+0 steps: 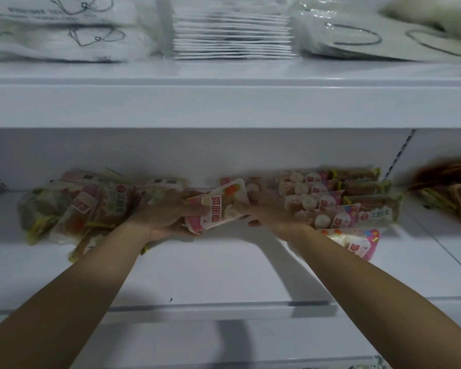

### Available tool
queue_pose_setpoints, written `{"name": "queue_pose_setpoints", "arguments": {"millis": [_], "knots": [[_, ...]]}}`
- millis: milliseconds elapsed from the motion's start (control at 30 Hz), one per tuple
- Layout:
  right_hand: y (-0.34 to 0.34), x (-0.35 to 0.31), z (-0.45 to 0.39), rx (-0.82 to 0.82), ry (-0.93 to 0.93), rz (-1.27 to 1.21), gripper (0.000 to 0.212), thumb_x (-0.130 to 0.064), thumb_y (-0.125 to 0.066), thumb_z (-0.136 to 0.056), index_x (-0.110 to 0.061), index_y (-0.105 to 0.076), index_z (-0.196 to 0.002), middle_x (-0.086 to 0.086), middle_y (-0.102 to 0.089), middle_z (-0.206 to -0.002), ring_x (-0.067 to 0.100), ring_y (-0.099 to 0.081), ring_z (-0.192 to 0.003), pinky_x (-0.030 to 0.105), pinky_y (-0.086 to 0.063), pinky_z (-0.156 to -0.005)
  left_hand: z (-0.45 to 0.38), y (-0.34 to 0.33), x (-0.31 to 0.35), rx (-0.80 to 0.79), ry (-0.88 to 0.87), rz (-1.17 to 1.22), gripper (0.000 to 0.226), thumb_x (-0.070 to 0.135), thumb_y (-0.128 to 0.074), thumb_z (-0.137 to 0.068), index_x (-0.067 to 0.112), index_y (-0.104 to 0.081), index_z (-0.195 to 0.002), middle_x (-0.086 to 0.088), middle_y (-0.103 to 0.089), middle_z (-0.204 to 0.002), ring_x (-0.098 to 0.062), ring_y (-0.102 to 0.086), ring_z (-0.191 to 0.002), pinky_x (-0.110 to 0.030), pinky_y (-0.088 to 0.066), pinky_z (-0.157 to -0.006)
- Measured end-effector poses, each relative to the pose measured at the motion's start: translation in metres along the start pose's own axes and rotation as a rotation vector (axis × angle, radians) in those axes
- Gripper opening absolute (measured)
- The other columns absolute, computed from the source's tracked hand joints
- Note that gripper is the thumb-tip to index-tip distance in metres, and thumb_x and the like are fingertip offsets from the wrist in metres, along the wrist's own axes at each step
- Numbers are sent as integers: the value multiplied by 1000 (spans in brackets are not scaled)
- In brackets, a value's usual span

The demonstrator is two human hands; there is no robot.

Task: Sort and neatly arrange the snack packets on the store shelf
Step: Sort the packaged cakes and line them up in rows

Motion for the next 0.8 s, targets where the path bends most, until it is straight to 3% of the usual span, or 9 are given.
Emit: {"name": "queue_pose_setpoints", "arguments": {"millis": [100, 233, 333, 400, 567, 633, 700, 800], "knots": [[2, -2, -18, 77, -31, 1, 31, -39, -53, -104, -15, -61, -123, 5, -71, -112, 24, -68, -103, 33, -54, -82, -12, 9, -5, 50, -33, -17, 95, 39, -101, -48, 16, -63, -132, -17, -71, -123, -31, -70, -111, -42, -60, -80], [23, -1, -66, 445, -34, 535, 31, -30, -46, -103, -19, -58, -129, 12, -62, -126, 33, -58, -119, 44, -50, -99, -22, 9, -5, 111, -24, -2, 53, 25, -86, -68, 19, -71, -119, -14, -75, -116, -27, -72, -103, -41, -59, -82], [29, 3, -91, 385, -169, 710, 46, -26, -54, -99, -18, -45, -144, 17, -49, -144, 41, -41, -137, 50, -36, -114, -30, 8, -10, 166, 21, -33, 38, 14, -80, -79, 12, -70, -116, -15, -76, -111, -29, -74, -102, -43, -60, -85], [29, 1, -102, 277, -152, 837, 59, -23, -68, -92, -19, -46, -146, 13, -52, -144, 38, -46, -136, 47, -35, -114, -36, 10, -15, 197, 38, -60, 39, 13, -81, -81, 8, -69, -117, -16, -76, -110, -34, -72, -107, -52, -57, -95], [35, -3, -115, 33, -84, 1054, 56, -19, -74, -85, -22, -57, -138, 5, -65, -127, 29, -63, -114, 32, -49, -88, -44, 15, -24, 234, -16, -74, 40, 13, -88, -75, 5, -71, -111, -17, -77, -107, -34, -73, -104, -59, -54, -98], [39, -4, -115, 75, -21, 1102, 49, -17, -75, -82, -21, -60, -128, 7, -62, -124, 30, -64, -109, 33, -51, -84, -46, 17, -26, 197, -46, -110, 47, 18, -93, -67, 7, -73, -108, -17, -76, -108, -33, -73, -106, -58, -54, -98], [43, -6, -113, 152, 82, 1226, 43, -22, -74, -83, -19, -55, -121, 10, -56, -125, 33, -64, -105, 39, -54, -82, -48, 17, -27, 174, -69, -166, 37, 15, -89, -73, 10, -73, -106, -16, -77, -106, -32, -74, -104, -56, -56, -96], [49, -4, -113, 218, 173, 1454, 57, -36, -78, -82, -15, -46, -125, 12, -52, -124, 34, -65, -104, 41, -52, -75, -53, 15, -30, 155, -82, -224, 34, 14, -86, -80, 15, -71, -110, -11, -78, -105, -28, -75, -102, -51, -59, -91]]}}
Point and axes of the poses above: each hand's wrist, its own z-axis away from the middle knuckle, its own y-axis out of the back of the hand, x = y × z, the point moved 3 cm from there along -z, towards the middle knuckle
